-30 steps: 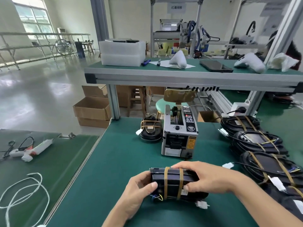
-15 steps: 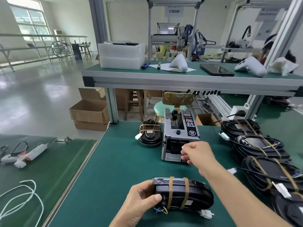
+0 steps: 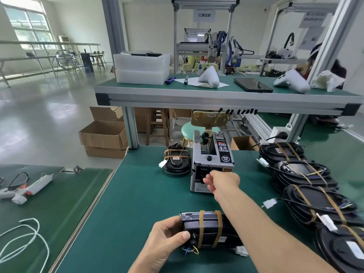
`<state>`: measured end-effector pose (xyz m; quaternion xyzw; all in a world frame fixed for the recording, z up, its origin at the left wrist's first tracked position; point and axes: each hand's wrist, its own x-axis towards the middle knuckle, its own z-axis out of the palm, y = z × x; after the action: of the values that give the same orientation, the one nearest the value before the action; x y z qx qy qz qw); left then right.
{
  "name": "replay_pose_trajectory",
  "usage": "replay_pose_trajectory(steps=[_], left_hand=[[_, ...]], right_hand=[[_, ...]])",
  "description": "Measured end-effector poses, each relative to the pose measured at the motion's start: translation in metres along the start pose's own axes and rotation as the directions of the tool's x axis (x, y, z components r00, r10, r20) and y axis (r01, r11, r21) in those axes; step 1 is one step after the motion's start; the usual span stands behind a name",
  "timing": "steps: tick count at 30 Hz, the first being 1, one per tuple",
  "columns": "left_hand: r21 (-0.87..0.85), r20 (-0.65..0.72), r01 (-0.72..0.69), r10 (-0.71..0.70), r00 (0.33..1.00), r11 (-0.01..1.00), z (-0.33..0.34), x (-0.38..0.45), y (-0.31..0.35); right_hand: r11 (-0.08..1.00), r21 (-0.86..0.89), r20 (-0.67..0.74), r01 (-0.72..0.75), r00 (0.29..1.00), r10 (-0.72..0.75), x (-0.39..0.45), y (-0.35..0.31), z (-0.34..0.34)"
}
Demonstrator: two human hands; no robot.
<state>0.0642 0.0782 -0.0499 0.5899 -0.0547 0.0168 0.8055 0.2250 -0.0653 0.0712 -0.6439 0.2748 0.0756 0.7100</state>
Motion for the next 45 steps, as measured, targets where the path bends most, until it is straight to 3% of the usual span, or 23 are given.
replay_pose_trajectory(steps=[15, 22, 24, 27, 30, 33, 35, 37, 41, 45], left_hand=[[-0.011, -0.012, 0.006, -0.006, 1.000, 1.000, 0.004, -0.003, 0.005], [-0.013, -0.020, 0.010, -0.011, 1.000, 1.000, 0.005, -0.003, 0.006], [-0.017, -0.023, 0.007, -0.007, 1.000, 1.000, 0.005, -0.003, 0.006], [-0.022, -0.031, 0.009, -0.009, 0.999, 1.000, 0.005, -0.003, 0.005], [-0.026, -0.034, 0.006, -0.007, 0.999, 1.000, 0.005, -0.003, 0.005], [-0.026, -0.032, 0.001, -0.002, 0.999, 1.000, 0.006, -0.003, 0.006], [-0.016, -0.034, 0.000, 0.000, 0.999, 1.000, 0.007, -0.004, 0.007], [-0.013, -0.048, 0.000, -0.001, 0.999, 1.000, 0.009, -0.006, 0.008], [-0.011, -0.066, -0.001, 0.000, 0.998, 1.000, 0.013, -0.010, 0.012], [-0.029, -0.019, -0.014, 0.014, 1.000, 0.999, 0.013, -0.013, 0.013]], right_hand=[[0.995, 0.099, -0.102, -0.024, 0.994, 0.034, 0.006, 0.011, 0.011], [0.998, 0.059, -0.102, -0.019, 0.994, 0.025, 0.011, 0.013, 0.011], [0.999, 0.006, -0.069, -0.039, 0.997, 0.039, 0.008, 0.010, 0.007], [0.991, -0.127, 0.096, -0.048, 0.994, 0.061, -0.005, 0.003, -0.007], [0.944, -0.267, 0.227, 0.194, 0.965, -0.134, -0.022, -0.002, -0.031], [0.787, -0.299, 0.279, 0.539, 0.838, -0.468, -0.061, 0.010, -0.067], [0.716, -0.261, 0.296, 0.647, 0.760, -0.579, -0.091, 0.030, -0.085], [0.670, -0.287, 0.315, 0.685, 0.728, -0.609, -0.113, 0.053, -0.090], [0.595, -0.424, 0.346, 0.683, 0.729, -0.591, -0.130, 0.085, -0.081], [0.609, -0.413, 0.337, 0.677, 0.735, -0.589, -0.135, 0.092, -0.073]])
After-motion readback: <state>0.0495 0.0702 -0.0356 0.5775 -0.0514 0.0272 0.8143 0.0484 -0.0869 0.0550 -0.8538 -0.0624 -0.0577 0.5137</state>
